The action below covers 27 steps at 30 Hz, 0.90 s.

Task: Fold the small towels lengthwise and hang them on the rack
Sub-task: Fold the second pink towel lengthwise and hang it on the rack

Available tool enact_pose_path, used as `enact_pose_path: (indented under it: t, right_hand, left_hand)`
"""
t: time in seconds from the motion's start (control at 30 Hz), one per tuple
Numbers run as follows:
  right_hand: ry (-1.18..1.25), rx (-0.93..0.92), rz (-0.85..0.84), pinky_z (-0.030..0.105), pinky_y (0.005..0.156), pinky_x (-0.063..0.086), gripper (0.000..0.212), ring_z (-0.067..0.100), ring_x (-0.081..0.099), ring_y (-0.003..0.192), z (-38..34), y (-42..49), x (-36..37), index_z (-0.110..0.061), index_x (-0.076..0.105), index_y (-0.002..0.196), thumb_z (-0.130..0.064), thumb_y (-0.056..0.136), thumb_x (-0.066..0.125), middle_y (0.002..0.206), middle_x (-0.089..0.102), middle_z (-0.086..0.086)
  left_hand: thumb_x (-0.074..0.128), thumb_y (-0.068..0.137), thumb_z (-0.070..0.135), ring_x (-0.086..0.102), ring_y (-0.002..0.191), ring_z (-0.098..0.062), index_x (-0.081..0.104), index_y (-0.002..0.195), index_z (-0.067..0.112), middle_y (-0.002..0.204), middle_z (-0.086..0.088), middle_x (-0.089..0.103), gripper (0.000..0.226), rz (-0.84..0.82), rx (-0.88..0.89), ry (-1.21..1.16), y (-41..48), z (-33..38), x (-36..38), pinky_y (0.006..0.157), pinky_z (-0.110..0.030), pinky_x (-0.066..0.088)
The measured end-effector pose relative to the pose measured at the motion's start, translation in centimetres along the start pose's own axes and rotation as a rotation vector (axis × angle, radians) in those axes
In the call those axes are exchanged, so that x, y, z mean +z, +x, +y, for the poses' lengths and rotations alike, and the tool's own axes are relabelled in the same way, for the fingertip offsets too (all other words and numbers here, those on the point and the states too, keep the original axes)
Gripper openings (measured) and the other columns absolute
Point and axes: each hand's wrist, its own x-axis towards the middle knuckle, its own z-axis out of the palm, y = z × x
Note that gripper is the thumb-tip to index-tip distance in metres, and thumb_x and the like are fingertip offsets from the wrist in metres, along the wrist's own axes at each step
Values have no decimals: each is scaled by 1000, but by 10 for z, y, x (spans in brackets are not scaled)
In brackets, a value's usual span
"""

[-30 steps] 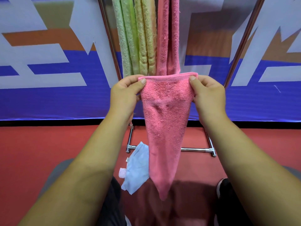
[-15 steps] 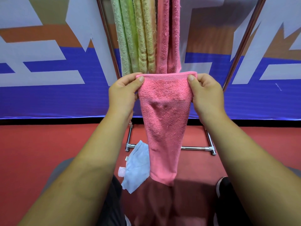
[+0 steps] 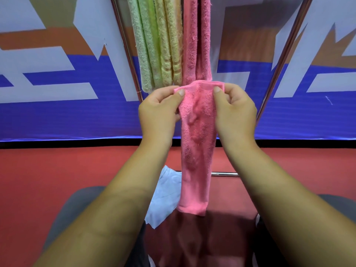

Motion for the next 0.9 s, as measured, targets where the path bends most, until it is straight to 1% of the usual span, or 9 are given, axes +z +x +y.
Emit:
enact_pose_path:
  t: [0.1, 0.2, 0.3, 0.37, 0.4, 0.5, 0.63, 0.8, 0.9]
  right_hand:
    - [21, -27, -69, 38, 74, 61, 15, 11, 70, 72, -4, -10, 6, -30, 80, 107, -35, 106, 66, 70, 73, -10]
    - [30, -44, -99, 33, 72, 60, 14, 3, 67, 68, -5, -16, 10, -30, 81, 108, -33, 106, 67, 65, 71, -16]
    - [21, -57, -106, 30, 69, 58, 13, 2, 64, 66, -5, -20, 12, -31, 81, 108, -32, 106, 68, 64, 69, -17]
    - [27, -50, -120, 31, 70, 58, 14, 4, 67, 68, -4, -22, 13, -31, 81, 109, -32, 106, 68, 68, 73, -14]
    - [27, -45, -126, 33, 73, 60, 14, 6, 72, 73, -4, -22, 14, -31, 81, 111, -32, 107, 67, 74, 76, -13]
    - [-2, -65, -137, 28, 84, 60, 20, -3, 74, 90, -1, -22, 16, -33, 79, 117, -28, 109, 62, 93, 80, -18]
    - [-25, -90, -205, 22, 94, 57, 34, -10, 70, 103, 1, -21, 15, -33, 76, 132, -19, 110, 54, 109, 78, -23]
    - [31, -56, -291, 33, 108, 57, 47, -6, 69, 118, 3, -20, 13, -36, 70, 144, -13, 108, 52, 128, 77, -20]
    - [64, -29, -334, 31, 112, 55, 53, -6, 67, 124, 3, -19, 11, -38, 67, 146, -9, 106, 50, 133, 75, -20]
  left_hand:
    - [80, 94, 12, 77, 88, -23, 83, 105, 14, 97, -12, 83, 12, -35, 9, -20, -8, 0, 7, 85, -53, 67]
    - [80, 94, 10, 80, 98, -28, 82, 108, 11, 98, -12, 83, 15, -51, 0, -42, -13, 0, 12, 88, -56, 66]
    - [81, 93, 13, 80, 103, -32, 83, 109, 14, 100, -9, 83, 16, -60, 3, -17, -15, -3, 13, 89, -59, 64]
    - [81, 92, 15, 80, 104, -32, 83, 111, 16, 101, -8, 83, 18, -59, 6, 3, -14, -6, 13, 91, -62, 63]
    - [81, 93, 15, 80, 105, -31, 83, 113, 15, 102, -7, 84, 20, -59, 9, 15, -14, -7, 14, 91, -62, 63]
    - [78, 95, 13, 79, 108, -27, 81, 119, 15, 105, -3, 84, 24, -77, 28, 48, -14, -9, 15, 93, -58, 64]
    - [71, 100, 11, 78, 109, -14, 78, 128, 17, 111, 4, 83, 30, -112, 81, 118, -15, -9, 15, 97, -49, 64]
    - [68, 101, 9, 75, 115, -6, 74, 136, 16, 122, 7, 80, 36, -161, 134, 148, -15, -7, 12, 104, -42, 61]
    - [70, 101, 6, 74, 118, -8, 72, 138, 12, 125, 3, 79, 38, -180, 133, 118, -14, -6, 11, 107, -42, 59]
